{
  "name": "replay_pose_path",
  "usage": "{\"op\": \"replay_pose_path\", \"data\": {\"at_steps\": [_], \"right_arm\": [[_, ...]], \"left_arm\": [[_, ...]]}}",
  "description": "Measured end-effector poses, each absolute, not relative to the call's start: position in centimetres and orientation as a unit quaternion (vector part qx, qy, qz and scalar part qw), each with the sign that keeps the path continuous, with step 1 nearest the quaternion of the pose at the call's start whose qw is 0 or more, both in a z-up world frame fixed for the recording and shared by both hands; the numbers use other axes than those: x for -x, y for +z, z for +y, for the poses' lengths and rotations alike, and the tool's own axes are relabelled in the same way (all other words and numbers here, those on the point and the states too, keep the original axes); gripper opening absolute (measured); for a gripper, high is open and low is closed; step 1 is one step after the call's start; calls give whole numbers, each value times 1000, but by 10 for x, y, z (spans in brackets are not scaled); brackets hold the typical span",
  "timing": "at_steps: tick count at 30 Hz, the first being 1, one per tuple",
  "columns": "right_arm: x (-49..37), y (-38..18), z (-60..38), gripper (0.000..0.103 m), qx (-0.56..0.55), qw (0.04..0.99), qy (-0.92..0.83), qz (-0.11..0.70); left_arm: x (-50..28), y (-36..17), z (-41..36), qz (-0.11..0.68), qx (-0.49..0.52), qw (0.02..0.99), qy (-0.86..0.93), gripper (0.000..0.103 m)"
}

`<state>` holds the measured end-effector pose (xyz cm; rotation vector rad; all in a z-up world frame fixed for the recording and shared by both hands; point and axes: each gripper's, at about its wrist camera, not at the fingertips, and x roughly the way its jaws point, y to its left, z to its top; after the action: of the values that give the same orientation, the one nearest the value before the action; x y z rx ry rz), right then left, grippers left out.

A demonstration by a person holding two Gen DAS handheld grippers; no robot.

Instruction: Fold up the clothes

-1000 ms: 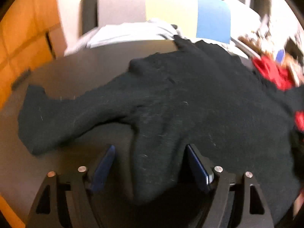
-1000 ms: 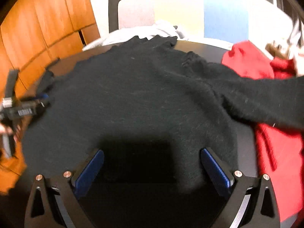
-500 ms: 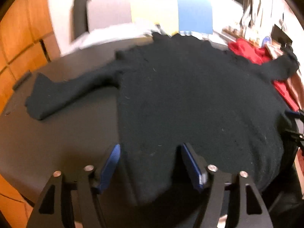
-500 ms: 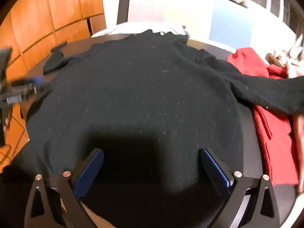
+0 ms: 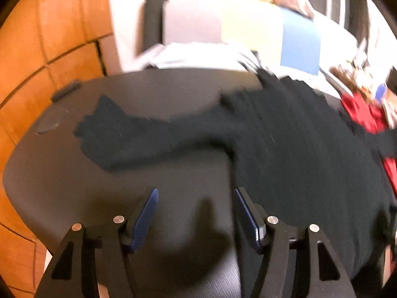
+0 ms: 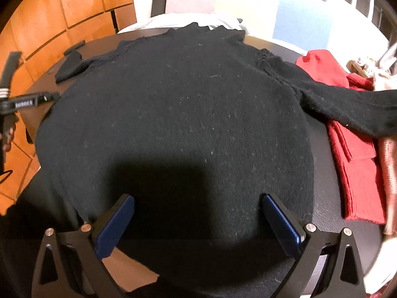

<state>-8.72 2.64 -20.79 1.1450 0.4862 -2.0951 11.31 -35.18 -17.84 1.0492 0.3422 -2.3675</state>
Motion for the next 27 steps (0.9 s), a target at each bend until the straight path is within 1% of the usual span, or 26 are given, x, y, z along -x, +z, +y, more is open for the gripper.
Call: {"op": "replay_pose_path", "data": {"at_steps": [2, 5, 7, 9, 13, 14, 15, 17, 20, 23, 24, 26, 27], "right_arm": [[85, -200, 18, 103, -429, 357, -811, 172], [88, -194, -4, 103, -413, 367, -814, 182], [93, -193, -21, 103, -406, 370, -814, 192], [100, -195, -39, 103, -405, 369, -812, 203], [124, -200, -68, 103, -410, 369, -810, 198], [129, -202, -74, 103, -411, 367, -811, 197], [134, -203, -79, 103, -412, 365, -811, 197], [145, -207, -88, 103, -415, 363, -811, 197], [149, -215, -92, 103, -400, 373, -813, 202], [152, -217, -88, 103, -395, 383, -814, 187], [151, -217, -88, 103, -394, 383, -815, 186], [151, -218, -88, 103, -390, 382, -817, 186], [151, -218, -89, 103, -389, 382, -817, 188]], "left_arm": [[-106, -170, -375, 154, -367, 276, -875, 65], [-86, -161, -409, 189, -344, 285, -874, 65], [-65, -153, -419, 172, -334, 276, -885, 67], [-41, -153, -417, 136, -338, 269, -892, 67], [-6, -176, -425, 92, -389, 267, -877, 67], [1, -183, -427, 81, -404, 269, -870, 66], [3, -187, -431, 66, -415, 279, -863, 62], [-10, -183, -446, 70, -402, 292, -865, 60], [-46, -171, -492, 133, -377, 311, -862, 62], [-90, -165, -546, 182, -375, 356, -836, 63], [-103, -164, -560, 187, -376, 376, -826, 63], [-120, -163, -575, 139, -389, 409, -814, 63], [-122, -166, -576, 93, -405, 403, -816, 63]]}}
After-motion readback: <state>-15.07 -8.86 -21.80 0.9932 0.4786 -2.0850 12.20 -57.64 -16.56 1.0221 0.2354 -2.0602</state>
